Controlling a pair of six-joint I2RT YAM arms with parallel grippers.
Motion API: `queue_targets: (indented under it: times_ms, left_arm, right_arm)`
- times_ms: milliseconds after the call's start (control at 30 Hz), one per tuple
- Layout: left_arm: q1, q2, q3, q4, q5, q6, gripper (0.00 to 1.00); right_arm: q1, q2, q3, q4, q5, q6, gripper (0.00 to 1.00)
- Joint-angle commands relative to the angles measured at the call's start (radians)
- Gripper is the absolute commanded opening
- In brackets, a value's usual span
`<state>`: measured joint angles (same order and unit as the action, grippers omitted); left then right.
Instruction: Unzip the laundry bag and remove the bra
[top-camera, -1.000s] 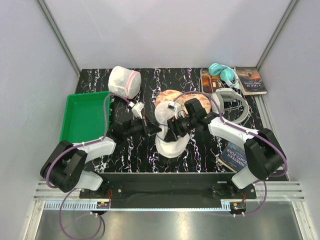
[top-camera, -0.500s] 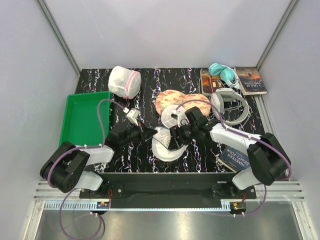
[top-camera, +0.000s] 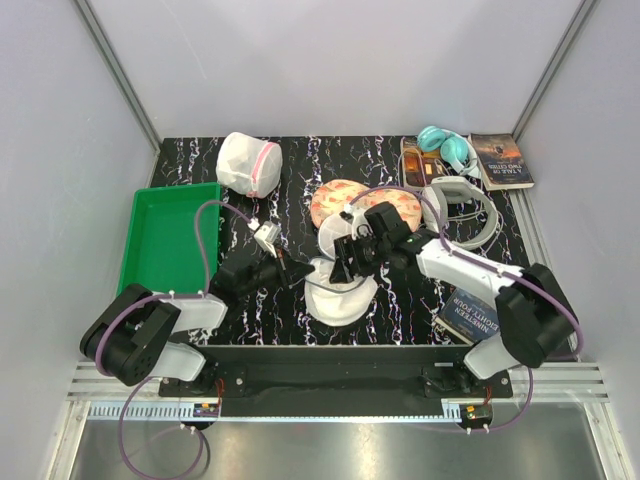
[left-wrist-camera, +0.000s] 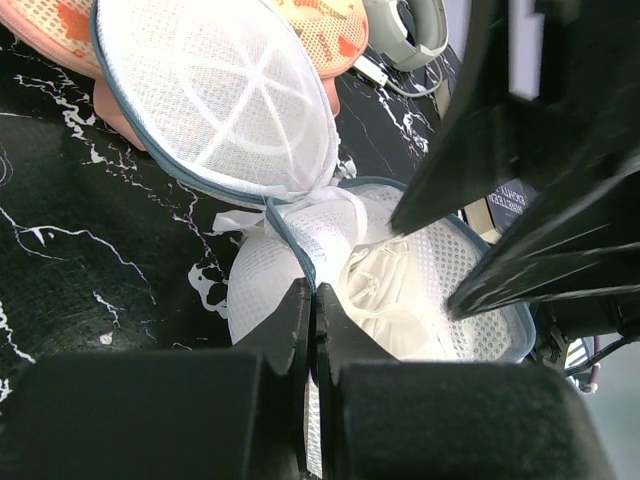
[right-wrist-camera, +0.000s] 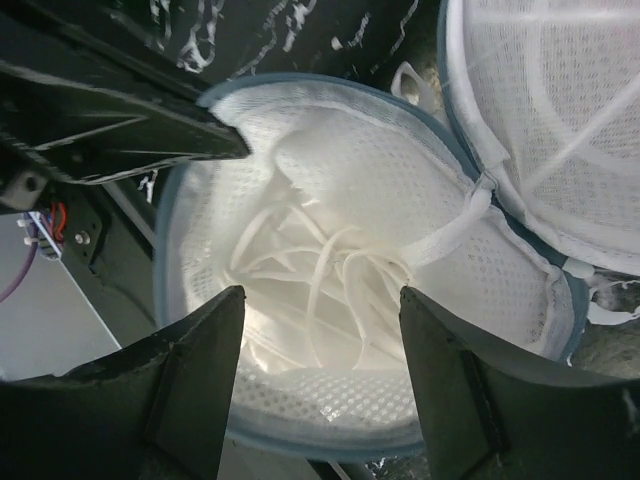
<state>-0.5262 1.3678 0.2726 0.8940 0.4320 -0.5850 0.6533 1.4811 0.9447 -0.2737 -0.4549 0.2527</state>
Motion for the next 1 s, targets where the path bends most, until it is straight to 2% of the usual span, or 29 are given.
queue_targets:
  times_ms: [0,133,167,233,400,467,500,600,633,767,967]
  left_arm:
    - [-0.011,-0.035,-0.003,0.102,0.014,0.042,0.0]
    - [-0.015,-0.044,0.007,0.085,0.007,0.047,0.0]
    - [-0.017,-0.044,0.01,0.08,0.005,0.045,0.0]
    - [-0.02,-0.042,0.011,0.077,0.005,0.047,0.0]
    - [-0.026,-0.035,0.008,0.092,0.01,0.042,0.0]
    - [-0.028,-0.032,0.005,0.102,0.01,0.037,0.0]
    - [-0.028,-0.032,0.004,0.109,0.011,0.034,0.0]
    - [-0.029,-0.032,-0.007,0.123,0.011,0.025,0.0]
    - [-0.031,-0.032,-0.009,0.125,0.013,0.025,0.0]
    - [-0.029,-0.032,-0.018,0.109,0.005,0.024,0.0]
    - [-0.029,-0.058,-0.016,-0.004,-0.039,0.042,0.0]
  right_arm:
    - [0.029,0.07,0.02,0.004,0.05,0.033,0.7]
    - [0.078,0.122,0.037,-0.008,0.122,0.054,0.71]
    - [0.088,0.128,0.042,-0.012,0.142,0.06,0.81]
    - [0.118,0.148,0.058,-0.027,0.217,0.079,0.85]
    - [0.172,0.215,0.094,-0.068,0.415,0.144,0.84]
    - [0.184,0.249,0.1,-0.076,0.446,0.167,0.83]
    - [0.186,0.26,0.1,-0.076,0.472,0.184,0.8]
    - [0.184,0.294,0.092,-0.078,0.501,0.21,0.5]
    - [0.186,0.301,0.088,-0.078,0.504,0.212,0.3]
    - [0.184,0.277,0.088,-0.076,0.489,0.207,0.0]
    - [0.186,0.076,0.074,-0.033,0.401,0.183,0.0]
